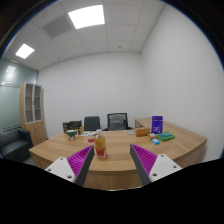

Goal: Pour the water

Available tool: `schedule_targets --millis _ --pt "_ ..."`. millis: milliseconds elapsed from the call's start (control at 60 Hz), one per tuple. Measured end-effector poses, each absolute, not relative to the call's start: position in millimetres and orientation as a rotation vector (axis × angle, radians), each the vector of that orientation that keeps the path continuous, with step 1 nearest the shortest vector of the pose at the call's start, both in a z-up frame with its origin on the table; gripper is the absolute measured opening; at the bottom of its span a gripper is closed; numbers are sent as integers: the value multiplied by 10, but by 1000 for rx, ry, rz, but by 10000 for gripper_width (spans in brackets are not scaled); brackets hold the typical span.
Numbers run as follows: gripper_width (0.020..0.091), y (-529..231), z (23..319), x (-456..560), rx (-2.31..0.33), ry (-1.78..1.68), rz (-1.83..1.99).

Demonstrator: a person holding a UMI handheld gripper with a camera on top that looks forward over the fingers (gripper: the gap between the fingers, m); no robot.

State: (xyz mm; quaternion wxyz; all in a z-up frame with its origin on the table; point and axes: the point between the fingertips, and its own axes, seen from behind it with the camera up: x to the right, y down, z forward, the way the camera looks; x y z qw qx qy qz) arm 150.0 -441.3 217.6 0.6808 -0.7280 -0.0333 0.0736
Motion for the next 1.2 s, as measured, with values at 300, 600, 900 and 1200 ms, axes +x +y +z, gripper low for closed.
schedule_targets --millis 300,600,900,1200 --pt "806 -4336 2009 1574 -1645 -75 124" --pt "807 -3477 1553 1040 -1648 -103 187" --pt "821 -1924 960 402 -1705 -68 123" --pt "847 -1051 922 272 -1705 -5 30"
